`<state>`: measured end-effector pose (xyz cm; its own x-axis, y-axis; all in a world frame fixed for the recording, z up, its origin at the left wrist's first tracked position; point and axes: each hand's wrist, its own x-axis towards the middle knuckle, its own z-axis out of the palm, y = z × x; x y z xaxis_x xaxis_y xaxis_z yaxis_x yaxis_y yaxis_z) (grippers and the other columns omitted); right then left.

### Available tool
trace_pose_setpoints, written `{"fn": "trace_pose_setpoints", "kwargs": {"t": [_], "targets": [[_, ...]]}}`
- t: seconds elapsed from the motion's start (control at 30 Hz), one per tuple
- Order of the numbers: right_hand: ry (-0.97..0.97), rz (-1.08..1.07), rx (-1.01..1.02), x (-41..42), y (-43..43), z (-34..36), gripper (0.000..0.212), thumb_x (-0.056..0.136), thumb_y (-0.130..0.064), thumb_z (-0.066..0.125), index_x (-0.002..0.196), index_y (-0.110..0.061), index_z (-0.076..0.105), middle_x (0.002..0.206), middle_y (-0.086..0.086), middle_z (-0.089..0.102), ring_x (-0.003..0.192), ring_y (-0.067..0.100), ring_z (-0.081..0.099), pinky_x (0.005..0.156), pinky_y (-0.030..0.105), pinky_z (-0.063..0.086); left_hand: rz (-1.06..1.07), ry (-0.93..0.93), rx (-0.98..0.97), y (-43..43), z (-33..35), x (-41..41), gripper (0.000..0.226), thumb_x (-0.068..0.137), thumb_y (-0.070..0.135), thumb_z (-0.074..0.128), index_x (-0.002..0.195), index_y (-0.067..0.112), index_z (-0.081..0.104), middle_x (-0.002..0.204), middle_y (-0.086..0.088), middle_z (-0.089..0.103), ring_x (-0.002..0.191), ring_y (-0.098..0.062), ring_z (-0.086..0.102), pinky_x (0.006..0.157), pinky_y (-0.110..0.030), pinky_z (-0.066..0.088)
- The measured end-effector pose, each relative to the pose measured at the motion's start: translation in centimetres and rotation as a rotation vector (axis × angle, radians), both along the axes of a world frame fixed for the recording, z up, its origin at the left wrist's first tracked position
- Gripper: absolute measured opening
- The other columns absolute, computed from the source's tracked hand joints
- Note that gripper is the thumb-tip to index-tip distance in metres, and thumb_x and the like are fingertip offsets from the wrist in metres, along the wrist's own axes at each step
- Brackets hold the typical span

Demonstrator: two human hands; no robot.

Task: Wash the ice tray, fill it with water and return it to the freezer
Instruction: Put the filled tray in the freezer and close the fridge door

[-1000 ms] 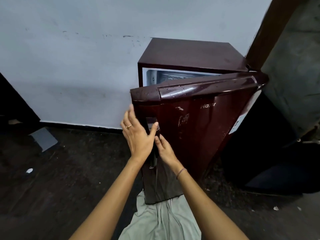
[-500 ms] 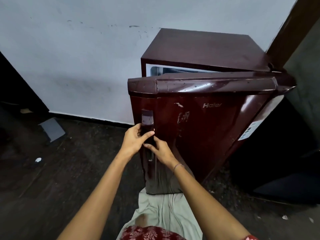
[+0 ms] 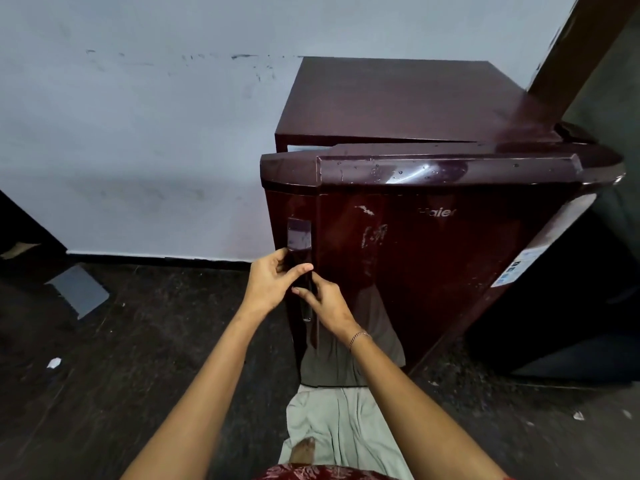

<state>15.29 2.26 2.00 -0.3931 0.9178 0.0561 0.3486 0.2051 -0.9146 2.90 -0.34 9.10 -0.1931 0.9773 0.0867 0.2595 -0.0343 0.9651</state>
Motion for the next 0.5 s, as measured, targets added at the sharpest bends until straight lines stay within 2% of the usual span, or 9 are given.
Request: {"fn": "trace_pose_setpoints", "kwargs": {"t": [0.07,0.2,0.4,0.5], "targets": [[-0.002,-0.007,0.001,-0.3,0.6,-0.1,0.037,0.091,-0.034,0.059,0.120,-0.010,0.055,0.105,0.013,0.068,0.096,0.024,0.066,0.083,0.042,0.055,-0.014,-0.020,0.003,0.7,0.0,-0.3,0.026,0.078,0.007,0.072,0.103,0.013,0.065,0.089,0.009,0.069,0.084,0.005,0.067,0.075,-0.010,0.050],[-0.011,-0.008,0.061,-0.8,1.7,-0.5,0.037,0.093,-0.032,0.057,0.120,-0.006,0.054,0.108,0.011,0.067,0.101,0.019,0.064,0.091,0.036,0.050,-0.026,-0.034,0.003,2.0,-0.4,-0.9,0.027,0.079,0.007,0.071,0.104,0.015,0.065,0.091,0.010,0.068,0.086,0.004,0.067,0.077,-0.012,0.051],[-0.069,-0.002,0.115,-1.6,3.9,-0.8,0.040,0.094,-0.034,0.054,0.122,-0.006,0.051,0.108,0.013,0.066,0.101,0.023,0.064,0.090,0.041,0.050,-0.052,-0.011,0.008,4.1,-0.6,-1.7,0.030,0.081,0.010,0.070,0.110,0.011,0.065,0.096,0.007,0.069,0.091,0.003,0.066,0.082,-0.013,0.051],[-0.059,0.009,0.110,-1.8,4.1,-1.3,0.040,0.095,-0.032,0.053,0.125,-0.007,0.049,0.113,0.012,0.065,0.105,0.020,0.063,0.092,0.039,0.050,-0.067,-0.029,0.026,4.4,-1.1,-1.8,0.028,0.081,0.008,0.069,0.108,0.013,0.065,0.098,0.005,0.070,0.096,-0.005,0.068,0.084,-0.017,0.053]]}}
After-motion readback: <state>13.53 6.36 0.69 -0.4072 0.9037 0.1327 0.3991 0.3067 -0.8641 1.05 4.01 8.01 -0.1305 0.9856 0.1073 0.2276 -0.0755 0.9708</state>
